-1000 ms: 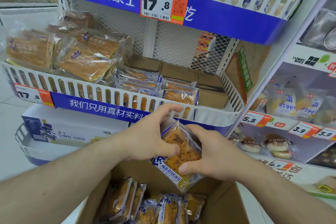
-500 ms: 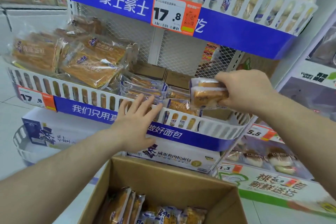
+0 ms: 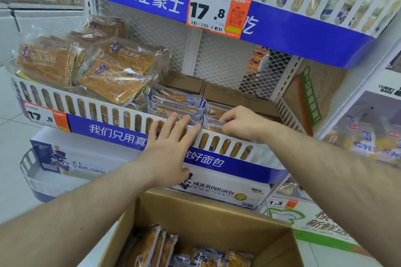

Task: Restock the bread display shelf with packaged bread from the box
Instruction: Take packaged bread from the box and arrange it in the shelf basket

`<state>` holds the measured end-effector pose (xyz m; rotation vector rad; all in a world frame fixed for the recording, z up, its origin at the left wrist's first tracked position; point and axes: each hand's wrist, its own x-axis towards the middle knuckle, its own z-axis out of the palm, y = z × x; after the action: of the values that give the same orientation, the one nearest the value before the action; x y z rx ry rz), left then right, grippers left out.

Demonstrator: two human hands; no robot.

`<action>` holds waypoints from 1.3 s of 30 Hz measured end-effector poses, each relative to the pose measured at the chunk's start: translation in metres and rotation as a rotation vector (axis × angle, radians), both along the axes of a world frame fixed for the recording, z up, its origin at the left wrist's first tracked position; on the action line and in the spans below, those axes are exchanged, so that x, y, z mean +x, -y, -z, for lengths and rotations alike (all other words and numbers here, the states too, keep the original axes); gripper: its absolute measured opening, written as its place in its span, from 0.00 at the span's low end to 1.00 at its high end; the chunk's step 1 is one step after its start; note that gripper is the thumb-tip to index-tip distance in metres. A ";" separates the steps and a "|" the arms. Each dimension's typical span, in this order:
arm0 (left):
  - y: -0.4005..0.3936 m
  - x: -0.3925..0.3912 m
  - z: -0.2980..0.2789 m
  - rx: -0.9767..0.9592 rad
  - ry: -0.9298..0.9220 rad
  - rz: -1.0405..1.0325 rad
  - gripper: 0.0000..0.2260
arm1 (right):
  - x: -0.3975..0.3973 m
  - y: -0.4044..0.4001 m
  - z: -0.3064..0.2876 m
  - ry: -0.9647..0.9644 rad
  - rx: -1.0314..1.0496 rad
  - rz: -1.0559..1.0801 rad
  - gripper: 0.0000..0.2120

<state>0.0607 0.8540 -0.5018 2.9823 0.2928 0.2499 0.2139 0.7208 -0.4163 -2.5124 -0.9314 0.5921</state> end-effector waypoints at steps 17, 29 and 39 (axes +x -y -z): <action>0.033 0.033 -0.010 0.057 0.141 0.105 0.39 | 0.000 0.010 0.013 -0.083 -0.230 0.289 0.15; 0.055 0.009 0.015 0.109 0.504 0.244 0.24 | -0.041 0.046 0.055 0.941 0.125 0.332 0.28; 0.094 -0.031 0.095 -0.230 -0.600 0.249 0.22 | -0.119 0.135 0.241 -0.191 -0.618 -0.101 0.18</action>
<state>0.0299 0.7603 -0.5968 2.7484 -0.0002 -0.6639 0.0951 0.5856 -0.6574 -2.8634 -0.9077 1.2963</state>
